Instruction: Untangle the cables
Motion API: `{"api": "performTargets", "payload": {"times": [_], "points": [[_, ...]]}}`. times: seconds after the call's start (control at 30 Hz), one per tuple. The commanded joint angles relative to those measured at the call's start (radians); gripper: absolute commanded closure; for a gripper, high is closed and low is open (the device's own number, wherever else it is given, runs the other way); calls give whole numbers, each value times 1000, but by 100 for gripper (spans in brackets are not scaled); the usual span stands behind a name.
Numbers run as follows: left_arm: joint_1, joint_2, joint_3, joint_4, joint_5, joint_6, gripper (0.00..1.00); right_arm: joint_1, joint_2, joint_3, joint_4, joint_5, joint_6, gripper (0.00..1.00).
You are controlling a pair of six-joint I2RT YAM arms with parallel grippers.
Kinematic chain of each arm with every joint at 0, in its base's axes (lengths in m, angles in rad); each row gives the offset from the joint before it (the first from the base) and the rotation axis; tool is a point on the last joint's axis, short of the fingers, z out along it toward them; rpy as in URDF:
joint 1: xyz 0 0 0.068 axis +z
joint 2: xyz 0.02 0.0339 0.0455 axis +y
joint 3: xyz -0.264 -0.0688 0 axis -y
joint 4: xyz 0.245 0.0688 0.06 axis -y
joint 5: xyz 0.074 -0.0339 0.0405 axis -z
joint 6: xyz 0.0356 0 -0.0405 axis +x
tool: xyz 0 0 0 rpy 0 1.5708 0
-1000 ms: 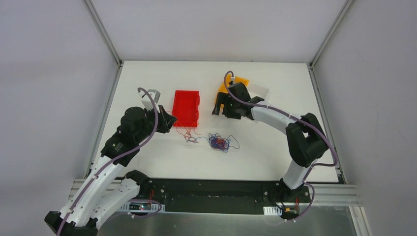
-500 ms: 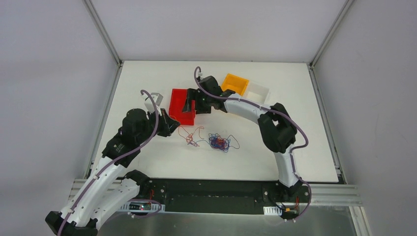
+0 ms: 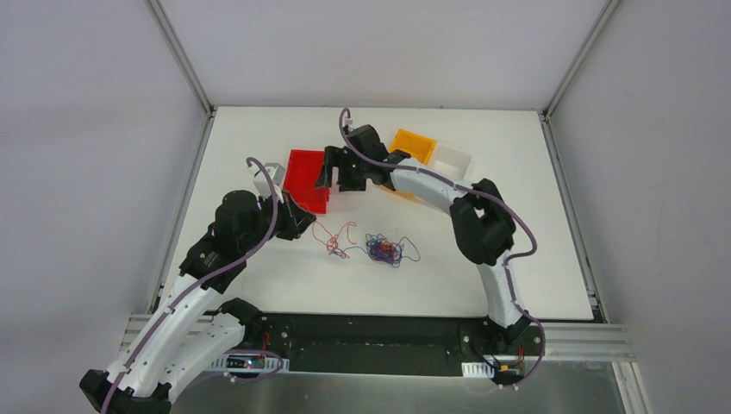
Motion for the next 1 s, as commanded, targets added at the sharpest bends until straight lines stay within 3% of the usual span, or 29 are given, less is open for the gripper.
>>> {"api": "performTargets", "payload": {"times": [0.0, 0.17, 0.4, 0.57, 0.87, 0.93, 0.97], "points": [[-2, 20, 42, 13, -4, 17, 100, -9, -283, -234, 14, 4, -63, 16], [-1, 26, 81, 11, -16, 36, 100, -11, -579, -530, 3, 39, -123, 16], [-1, 47, 95, 11, -18, 41, 100, 62, -851, -825, 63, -82, -268, 17], [-1, 69, 117, 11, -1, 31, 100, 134, -844, -830, 75, -41, -342, 19], [-1, 26, 108, 7, -8, 26, 100, 198, -669, -747, 88, 90, -477, 27], [-1, 21, 107, 5, -11, 26, 100, 206, -643, -737, 88, 92, -485, 35], [-1, 20, 108, 4, -16, 26, 100, 210, -636, -735, 88, 90, -484, 44]]}}
